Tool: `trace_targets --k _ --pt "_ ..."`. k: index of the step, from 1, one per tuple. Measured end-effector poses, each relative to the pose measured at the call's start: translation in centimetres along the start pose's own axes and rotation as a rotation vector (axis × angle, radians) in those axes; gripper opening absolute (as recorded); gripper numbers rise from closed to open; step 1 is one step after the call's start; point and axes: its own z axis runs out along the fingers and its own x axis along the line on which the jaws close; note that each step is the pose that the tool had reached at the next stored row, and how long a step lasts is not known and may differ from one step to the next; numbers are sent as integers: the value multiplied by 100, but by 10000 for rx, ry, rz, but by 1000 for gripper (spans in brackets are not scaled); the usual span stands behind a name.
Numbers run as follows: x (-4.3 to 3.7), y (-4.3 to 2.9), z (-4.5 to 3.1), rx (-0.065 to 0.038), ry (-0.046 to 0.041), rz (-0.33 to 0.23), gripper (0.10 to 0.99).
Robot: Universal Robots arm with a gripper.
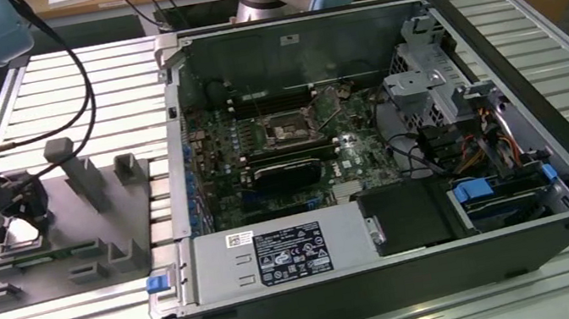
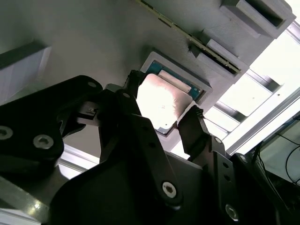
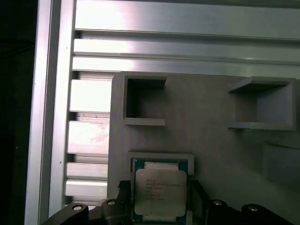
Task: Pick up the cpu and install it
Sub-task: 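Pick up the cpu and move it towards the insertion slot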
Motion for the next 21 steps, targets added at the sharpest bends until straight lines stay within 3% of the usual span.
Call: trace_targets --k 7,9,11,21 --pt "0 0 -4 1 3 0 616" --pt "1 0 -4 3 6 0 537" --pt "1 0 -3 3 6 0 525" --pt "0 0 -1 1 3 0 525"
